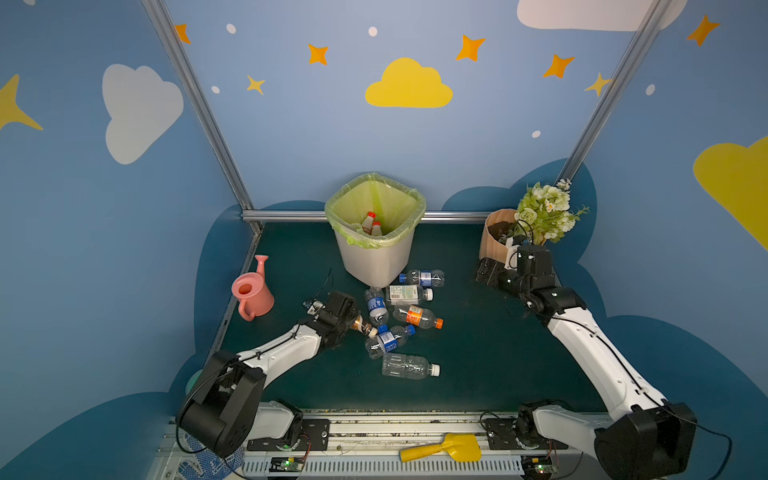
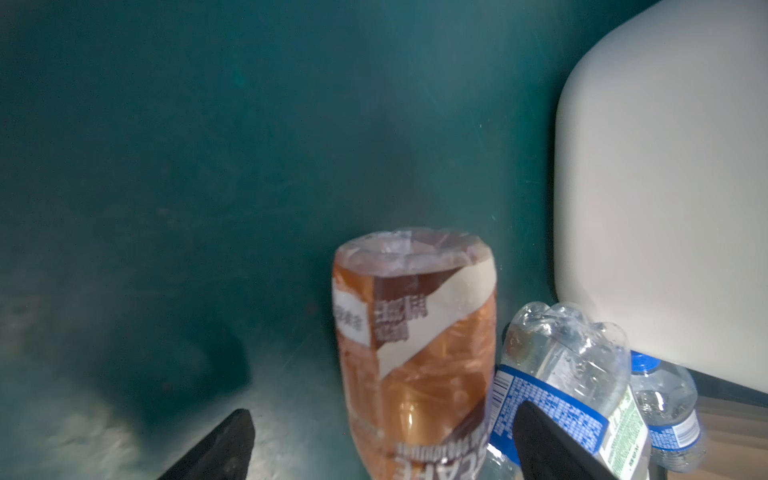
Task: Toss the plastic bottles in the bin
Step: 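Lower the left gripper onto the Nescafe bottle while the right arm withdraws, then grasp the Nescafe bottle with the left gripper and lift it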
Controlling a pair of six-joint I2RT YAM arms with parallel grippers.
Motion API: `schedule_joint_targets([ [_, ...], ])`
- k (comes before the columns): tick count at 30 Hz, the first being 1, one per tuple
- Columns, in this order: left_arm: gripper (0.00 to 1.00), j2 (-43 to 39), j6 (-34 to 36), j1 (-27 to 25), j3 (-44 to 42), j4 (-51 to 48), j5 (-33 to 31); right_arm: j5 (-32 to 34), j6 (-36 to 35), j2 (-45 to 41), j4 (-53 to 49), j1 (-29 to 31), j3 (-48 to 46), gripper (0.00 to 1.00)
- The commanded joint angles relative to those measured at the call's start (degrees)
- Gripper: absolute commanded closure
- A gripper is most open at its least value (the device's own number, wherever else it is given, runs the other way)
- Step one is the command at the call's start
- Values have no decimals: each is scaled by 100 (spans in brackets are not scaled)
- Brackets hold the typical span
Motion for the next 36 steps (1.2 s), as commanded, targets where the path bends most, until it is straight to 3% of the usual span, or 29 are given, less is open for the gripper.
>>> schedule_joint_targets([
  [1, 4, 239, 230, 83, 160, 115, 250, -51, 126, -170, 39, -50, -77, 9],
  [5, 13, 534, 180, 142, 207, 179, 323, -51, 156, -239, 8, -110, -156, 9],
  [11, 17, 704, 209, 180, 122, 226, 265, -51, 191, -371, -60, -250, -241, 9],
  [19, 34, 451, 180, 241, -133, 498, 58, -50, 305, -562, -59, -407, -454, 9],
  [23, 42, 123, 170, 320, -364, 689, -91, -51, 393, -667, -48, -451, -560, 9],
  [28, 43, -451, 341, 409, -514, 518, -315, -7, 424, -791, -27, -526, -618, 9],
  [36, 46, -2088, 988, 409, -570, -52, -1158, -107, 621, -796, 71, -587, -696, 9],
])
